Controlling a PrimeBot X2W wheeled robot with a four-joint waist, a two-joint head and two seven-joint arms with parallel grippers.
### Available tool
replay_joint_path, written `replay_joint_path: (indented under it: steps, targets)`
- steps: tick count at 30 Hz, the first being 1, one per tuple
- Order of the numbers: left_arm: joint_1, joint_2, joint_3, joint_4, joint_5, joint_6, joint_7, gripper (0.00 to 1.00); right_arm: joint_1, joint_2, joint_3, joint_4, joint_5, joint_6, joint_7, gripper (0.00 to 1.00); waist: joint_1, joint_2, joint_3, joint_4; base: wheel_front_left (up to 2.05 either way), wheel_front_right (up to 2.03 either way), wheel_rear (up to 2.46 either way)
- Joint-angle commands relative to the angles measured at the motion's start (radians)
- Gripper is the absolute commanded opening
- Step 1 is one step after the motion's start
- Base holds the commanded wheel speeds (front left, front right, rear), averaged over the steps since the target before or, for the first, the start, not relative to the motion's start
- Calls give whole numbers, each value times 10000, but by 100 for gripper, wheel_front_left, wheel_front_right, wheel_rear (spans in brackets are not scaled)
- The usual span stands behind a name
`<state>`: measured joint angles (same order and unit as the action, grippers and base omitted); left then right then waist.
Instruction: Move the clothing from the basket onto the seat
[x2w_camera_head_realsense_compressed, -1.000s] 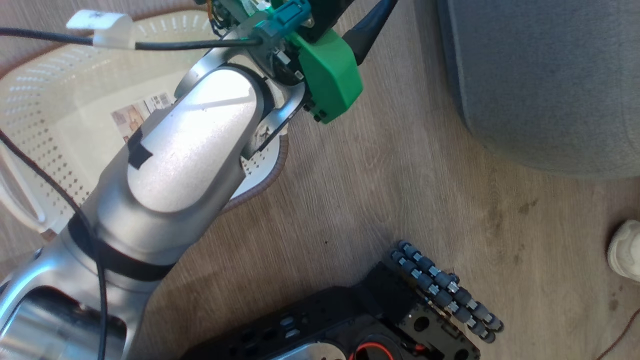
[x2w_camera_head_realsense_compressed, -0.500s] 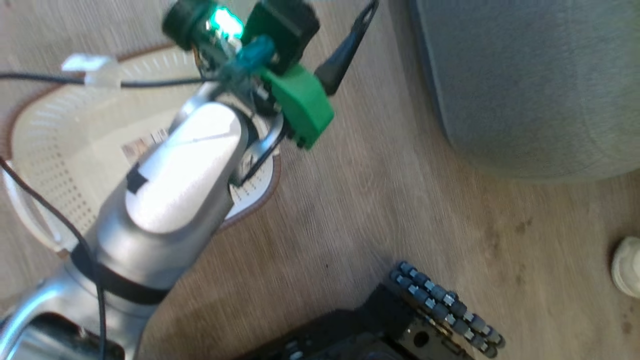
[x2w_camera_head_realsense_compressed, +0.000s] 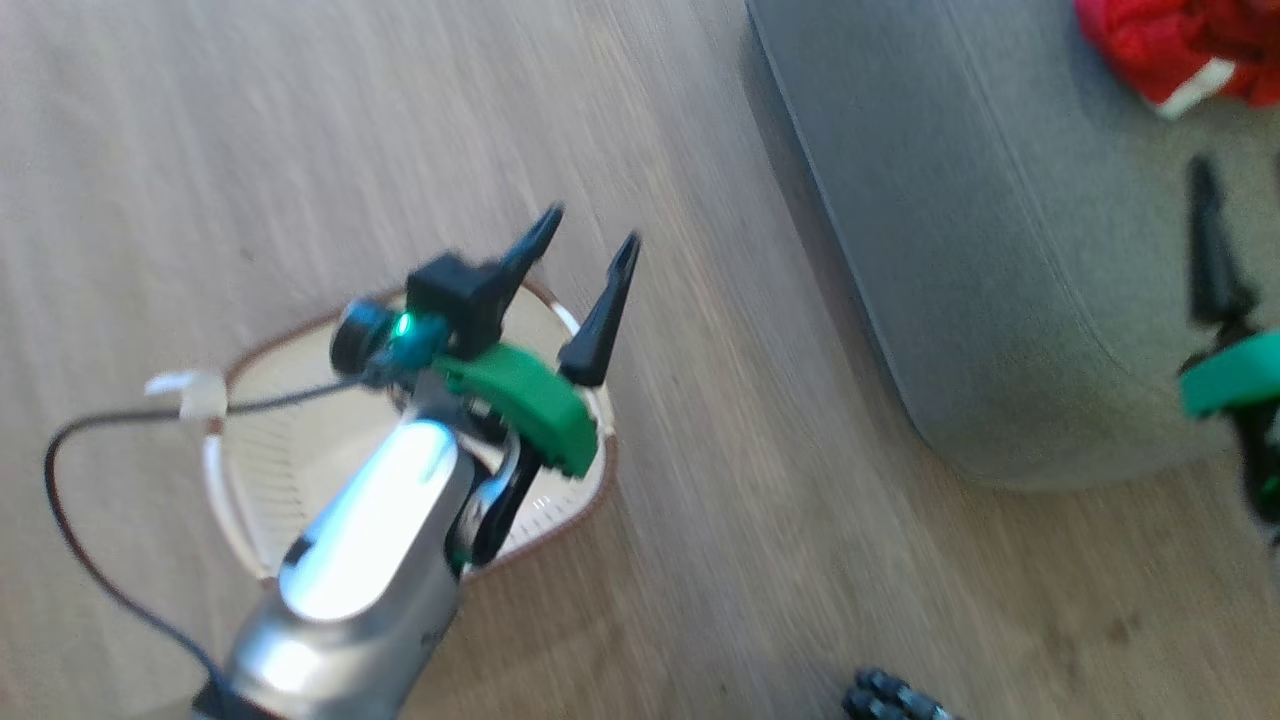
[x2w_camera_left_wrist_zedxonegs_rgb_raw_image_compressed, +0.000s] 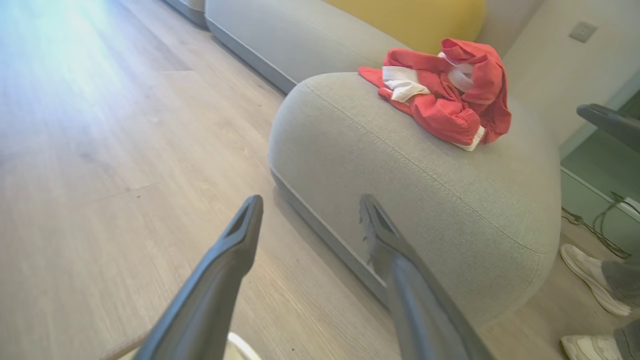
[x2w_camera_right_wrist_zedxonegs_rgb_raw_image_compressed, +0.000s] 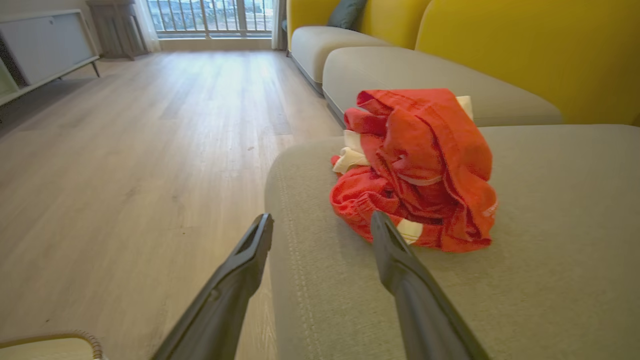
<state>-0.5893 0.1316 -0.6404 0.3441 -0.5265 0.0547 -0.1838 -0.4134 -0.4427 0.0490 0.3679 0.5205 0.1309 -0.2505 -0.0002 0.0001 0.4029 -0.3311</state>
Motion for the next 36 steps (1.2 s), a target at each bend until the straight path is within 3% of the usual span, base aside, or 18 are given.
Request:
replay_joint_path:
  steps: [1, 8, 15, 23, 36]
  targets:
    - [3, 66, 350, -252, -64, 56, -126, 100, 203, -167, 107, -332, -81, -2, -8, 100, 2, -1, -1160, 819, 0, 0, 0]
    - [1529, 385, 1070, 106, -503, 437, -624, 100, 1630, 841, 253, -888, -983, -2, -43, 100, 2, -1, -2354, 2031, 0, 0, 0]
    - [2815, 617, 1927, 512, -564, 672, -769, 100, 2578, 1888, 576, -584, -1496, -2, -101, 100, 2, -1, -3128, 2853, 0, 0, 0]
    - [4063, 370, 3505, 279, 233, 758, -777, 100, 3017, 2910, 906, -233, -2346, -2, -110, 100, 2, -1, -3708, 3018, 0, 0, 0]
    - [4781, -255, 5198, 179, 1349, 98, -779, 100, 3226, 3423, 928, 182, -2882, -2, -111, 100, 2, -1, -3806, 2897, 0, 0, 0]
